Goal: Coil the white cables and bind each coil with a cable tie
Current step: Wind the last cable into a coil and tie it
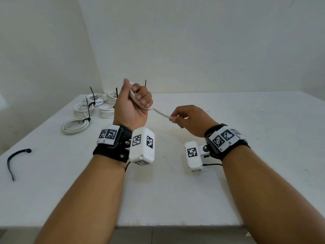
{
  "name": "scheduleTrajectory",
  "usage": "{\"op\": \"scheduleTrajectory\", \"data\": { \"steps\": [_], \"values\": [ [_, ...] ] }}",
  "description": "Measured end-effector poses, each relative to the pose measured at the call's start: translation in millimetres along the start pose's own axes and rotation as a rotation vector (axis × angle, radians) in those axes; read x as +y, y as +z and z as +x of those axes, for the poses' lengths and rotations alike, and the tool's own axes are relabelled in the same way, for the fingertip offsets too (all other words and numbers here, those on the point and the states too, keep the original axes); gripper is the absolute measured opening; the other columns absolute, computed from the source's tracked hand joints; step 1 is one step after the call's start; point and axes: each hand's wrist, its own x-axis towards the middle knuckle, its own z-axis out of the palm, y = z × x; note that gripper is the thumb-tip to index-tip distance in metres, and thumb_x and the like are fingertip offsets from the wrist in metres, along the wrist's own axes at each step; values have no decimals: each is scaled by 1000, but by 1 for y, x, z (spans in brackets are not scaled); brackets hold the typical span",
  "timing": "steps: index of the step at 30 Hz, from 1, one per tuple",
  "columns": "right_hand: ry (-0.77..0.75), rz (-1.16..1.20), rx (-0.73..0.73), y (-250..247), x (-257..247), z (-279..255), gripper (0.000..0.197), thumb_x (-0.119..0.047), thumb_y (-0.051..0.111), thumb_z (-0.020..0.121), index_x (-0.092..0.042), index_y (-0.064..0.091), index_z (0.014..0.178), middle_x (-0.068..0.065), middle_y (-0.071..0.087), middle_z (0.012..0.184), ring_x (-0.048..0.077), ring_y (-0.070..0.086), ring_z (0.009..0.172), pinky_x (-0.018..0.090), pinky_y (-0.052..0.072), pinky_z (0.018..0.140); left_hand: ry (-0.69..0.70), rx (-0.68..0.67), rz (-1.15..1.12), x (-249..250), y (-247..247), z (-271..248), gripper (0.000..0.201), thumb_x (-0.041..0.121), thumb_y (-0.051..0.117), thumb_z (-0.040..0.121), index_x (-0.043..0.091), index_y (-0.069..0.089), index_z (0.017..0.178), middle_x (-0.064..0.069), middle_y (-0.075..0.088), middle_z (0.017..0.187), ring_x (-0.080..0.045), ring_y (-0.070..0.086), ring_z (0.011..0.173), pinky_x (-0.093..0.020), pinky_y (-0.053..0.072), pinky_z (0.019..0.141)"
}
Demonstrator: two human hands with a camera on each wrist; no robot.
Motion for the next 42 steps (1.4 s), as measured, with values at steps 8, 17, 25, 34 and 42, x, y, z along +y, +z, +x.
{"op": "scheduleTrajectory", "data": {
  "steps": [8, 17, 25, 34, 42],
  "values": [
    [-75, -24, -189, 7, -21, -7, 14, -28, 61, 95, -21, 73, 95, -12, 62, 66, -1, 56, 64, 15, 43, 66, 119, 145, 1055, -26, -3, -4, 45, 34, 34, 105, 15, 40, 65, 5, 44, 52, -15, 43, 50, -24, 39, 54],
    [-78, -159, -290, -10, -35, -15, 23, -15, 51, 95, -23, 70, 104, -12, 71, 84, -2, 63, 81, 12, 47, 67, 80, 230, 1689, -14, -13, -5, 42, 42, 38, 103, 12, 41, 74, -8, 47, 68, -18, 42, 58, -29, 35, 55],
    [-119, 180, -13, -21, -34, -18, 3, -11, 67, 89, -13, 70, 87, -3, 75, 74, 16, 64, 51, 24, 50, 54, -297, 63, 1859, -17, -17, -3, 39, 42, 33, 103, 14, 45, 79, -7, 57, 80, -21, 54, 73, -35, 38, 67],
    [-86, 433, 381, -19, -20, -11, 28, -26, 75, 86, -5, 67, 71, 4, 66, 55, 18, 48, 41, 24, 41, 46, -493, -141, 1125, -33, 8, -16, 50, 55, 29, 98, 17, 34, 66, 2, 32, 50, -14, 25, 45, -24, 25, 44],
    [8, 818, 306, -9, -12, -3, 23, -13, 75, 85, -10, 57, 71, 4, 53, 56, 18, 42, 48, 23, 31, 47, -469, -303, 858, -36, 13, -24, 43, 35, 43, 95, 19, 23, 60, 2, 19, 46, -9, 12, 41, -17, 12, 42]
  ]
}}
